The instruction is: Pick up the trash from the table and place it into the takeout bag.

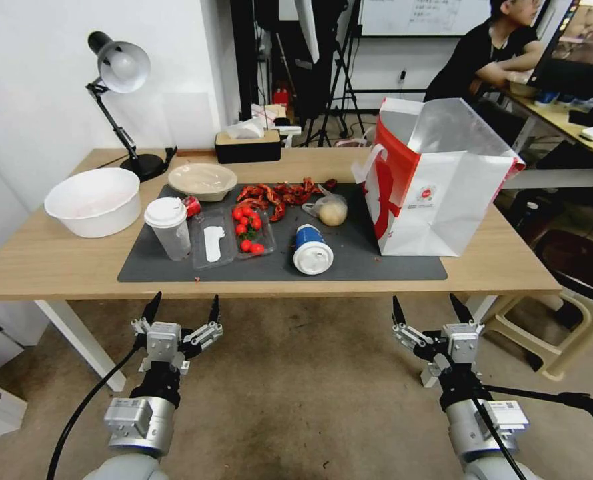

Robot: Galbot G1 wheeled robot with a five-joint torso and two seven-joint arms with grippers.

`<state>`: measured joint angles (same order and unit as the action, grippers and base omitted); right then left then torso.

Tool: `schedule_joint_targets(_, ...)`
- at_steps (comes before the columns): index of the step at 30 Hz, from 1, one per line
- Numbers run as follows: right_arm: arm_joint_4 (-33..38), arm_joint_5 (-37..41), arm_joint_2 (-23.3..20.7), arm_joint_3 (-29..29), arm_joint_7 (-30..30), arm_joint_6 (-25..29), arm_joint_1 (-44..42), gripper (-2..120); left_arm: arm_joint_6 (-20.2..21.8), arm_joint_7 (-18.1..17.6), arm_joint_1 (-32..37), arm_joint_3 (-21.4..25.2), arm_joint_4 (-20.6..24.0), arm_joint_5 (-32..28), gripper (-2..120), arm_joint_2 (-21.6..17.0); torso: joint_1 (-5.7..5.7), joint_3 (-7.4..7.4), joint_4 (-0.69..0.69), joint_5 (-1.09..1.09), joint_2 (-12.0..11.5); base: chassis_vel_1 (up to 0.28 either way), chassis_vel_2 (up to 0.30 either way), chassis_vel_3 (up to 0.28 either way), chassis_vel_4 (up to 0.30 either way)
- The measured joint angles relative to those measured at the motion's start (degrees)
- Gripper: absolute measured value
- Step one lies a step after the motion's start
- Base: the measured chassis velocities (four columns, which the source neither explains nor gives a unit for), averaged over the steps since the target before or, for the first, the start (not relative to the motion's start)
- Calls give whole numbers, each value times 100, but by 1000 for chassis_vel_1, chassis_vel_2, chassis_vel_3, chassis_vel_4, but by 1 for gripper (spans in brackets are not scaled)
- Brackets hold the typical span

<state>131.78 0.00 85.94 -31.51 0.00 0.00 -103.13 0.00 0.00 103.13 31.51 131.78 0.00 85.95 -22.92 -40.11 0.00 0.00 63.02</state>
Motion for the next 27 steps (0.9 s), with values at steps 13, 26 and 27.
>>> schedule_joint_targets(13,0,0,0,0,0,0,0,100,0,0,1,0,0,0,100,0,0,0,0,0,0,0,0,0,0)
schedule_joint_targets(26,371,53,147,-183,-152,-1095,27,100,1461,-1180,-1049,-926,246,-1141,100,-670,0,0,-1,-1,0,0,0,0,0)
schedule_joint_targets(27,463,68,180,-225,-189,-1345,34,100,1704,-1378,-1220,-1072,288,-1327,100,-781,0,0,0,-1,0,0,0,0,0)
